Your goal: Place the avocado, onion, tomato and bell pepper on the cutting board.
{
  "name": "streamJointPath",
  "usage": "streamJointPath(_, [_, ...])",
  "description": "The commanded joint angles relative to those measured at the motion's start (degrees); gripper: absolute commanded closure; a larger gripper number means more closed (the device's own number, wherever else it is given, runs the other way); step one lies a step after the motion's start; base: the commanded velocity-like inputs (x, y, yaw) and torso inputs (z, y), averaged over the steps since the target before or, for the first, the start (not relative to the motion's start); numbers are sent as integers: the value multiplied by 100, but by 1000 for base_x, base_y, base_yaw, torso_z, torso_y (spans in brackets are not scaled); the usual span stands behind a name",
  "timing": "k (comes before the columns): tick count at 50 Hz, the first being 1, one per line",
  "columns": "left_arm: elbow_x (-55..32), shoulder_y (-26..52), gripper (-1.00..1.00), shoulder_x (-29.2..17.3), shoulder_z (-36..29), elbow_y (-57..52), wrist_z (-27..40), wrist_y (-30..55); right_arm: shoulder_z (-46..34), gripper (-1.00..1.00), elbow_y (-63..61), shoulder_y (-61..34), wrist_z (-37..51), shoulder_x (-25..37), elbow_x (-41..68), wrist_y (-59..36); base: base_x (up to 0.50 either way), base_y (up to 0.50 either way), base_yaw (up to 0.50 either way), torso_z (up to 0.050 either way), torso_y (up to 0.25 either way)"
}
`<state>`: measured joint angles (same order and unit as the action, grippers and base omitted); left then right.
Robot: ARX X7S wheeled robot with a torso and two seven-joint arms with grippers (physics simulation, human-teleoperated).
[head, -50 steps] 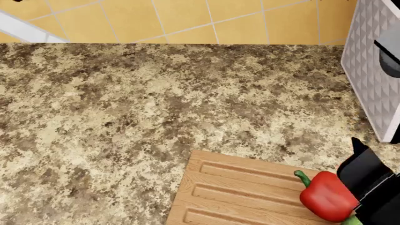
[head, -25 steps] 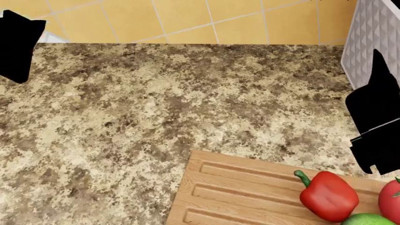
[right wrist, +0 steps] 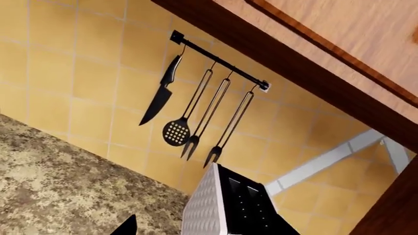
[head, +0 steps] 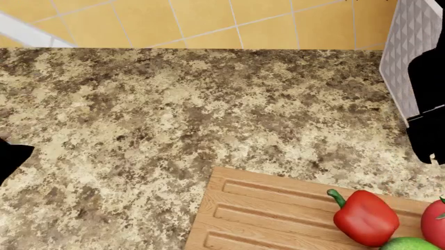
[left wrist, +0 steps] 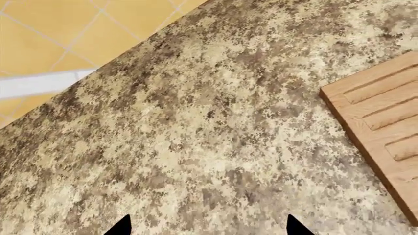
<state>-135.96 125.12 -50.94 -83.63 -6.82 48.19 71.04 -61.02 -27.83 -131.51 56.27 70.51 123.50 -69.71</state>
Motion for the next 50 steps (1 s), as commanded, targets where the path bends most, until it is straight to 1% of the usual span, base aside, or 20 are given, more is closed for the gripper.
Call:
streamJointPath(1, [-1127,405,-100,-124,-497,-323,480,497,252,-100,167,-6,117,-169,27,-73,0,0,0,0,0])
streamJointPath(9, [-1662,470,-100,-244,-866,-639,840,355,329,-100,77,218,88,-150,-46,10,0,0,0,0,0])
streamJointPath(13, [-1852,472,-100,-262,-886,-704,861,269,357,-100,15,346,55,-105,-97,72,0,0,0,0,0])
streamJointPath(23, [-1801,177,-100,-522,-906,-1051,943,-25,416,-100,111,257,150,-185,-18,-68,0,0,0,0,0])
streamJointPath(25, [-1826,60,-100,-549,-862,-1171,861,-162,440,-100,81,291,148,-175,-13,-37,0,0,0,0,0])
streamJointPath(32, [-1534,-399,-100,-400,-671,-1439,568,-504,483,-100,94,234,261,-138,131,-127,0,0,0,0,0])
streamJointPath(40, [-1215,-754,-100,-240,-601,-1470,374,-611,569,-100,111,316,173,-96,50,-174,0,0,0,0,0])
streamJointPath(45, [-1099,-961,-100,-223,-602,-1520,291,-702,586,-100,125,339,209,-126,62,-191,0,0,0,0,0])
streamJointPath(50, [-968,-1188,-100,-303,-635,-1632,240,-777,638,-100,105,412,149,-121,-11,-183,0,0,0,0,0])
